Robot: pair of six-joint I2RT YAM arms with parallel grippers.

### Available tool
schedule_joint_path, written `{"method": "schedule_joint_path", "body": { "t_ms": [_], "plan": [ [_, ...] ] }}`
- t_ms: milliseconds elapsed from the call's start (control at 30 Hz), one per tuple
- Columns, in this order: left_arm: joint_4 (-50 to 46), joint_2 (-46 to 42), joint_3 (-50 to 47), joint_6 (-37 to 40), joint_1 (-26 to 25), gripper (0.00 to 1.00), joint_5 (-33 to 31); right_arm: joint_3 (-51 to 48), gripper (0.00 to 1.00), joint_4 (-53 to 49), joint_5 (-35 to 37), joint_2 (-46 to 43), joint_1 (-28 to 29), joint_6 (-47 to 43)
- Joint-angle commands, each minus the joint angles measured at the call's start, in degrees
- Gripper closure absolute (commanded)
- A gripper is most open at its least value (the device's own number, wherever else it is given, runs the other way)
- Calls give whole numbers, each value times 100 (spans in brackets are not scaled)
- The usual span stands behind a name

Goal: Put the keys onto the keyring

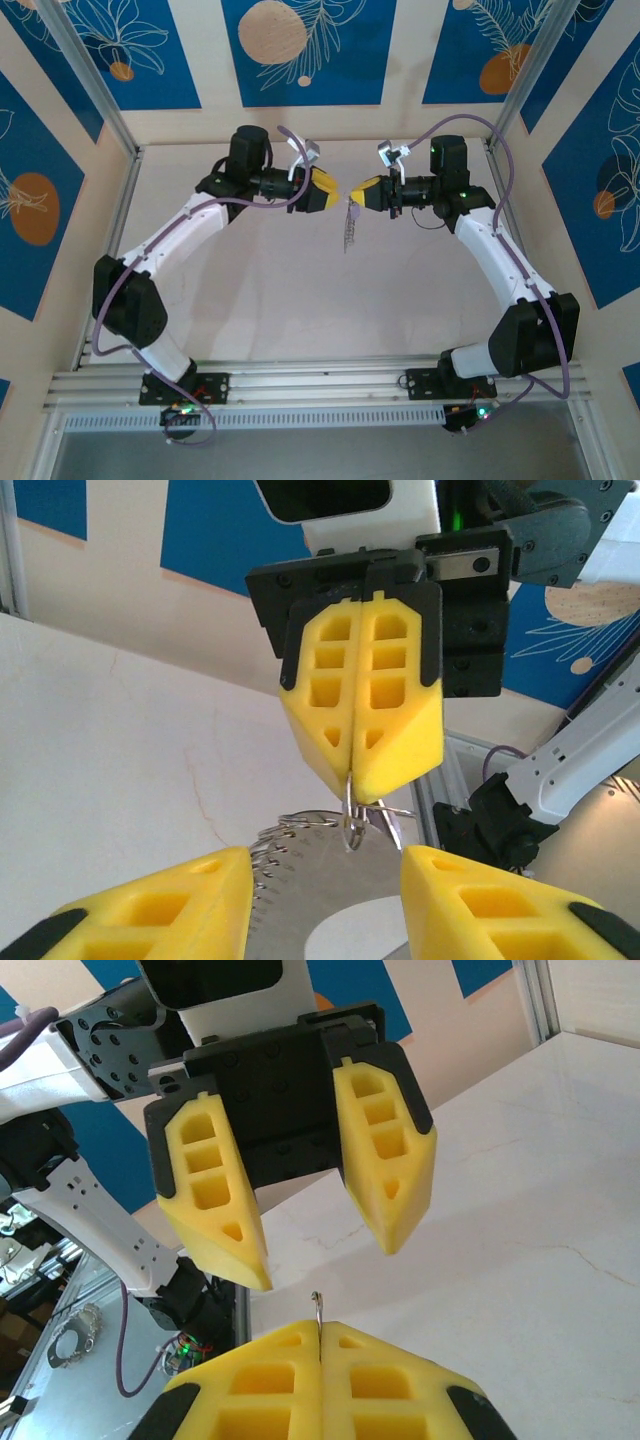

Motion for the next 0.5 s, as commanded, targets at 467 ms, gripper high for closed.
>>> {"method": "schedule_joint_path", "body": {
  "t_ms": [467],
  "plan": [
    [-132, 268, 411, 142, -159, 60, 280, 157, 100, 12, -243, 26, 91, -93]
  ]
}}
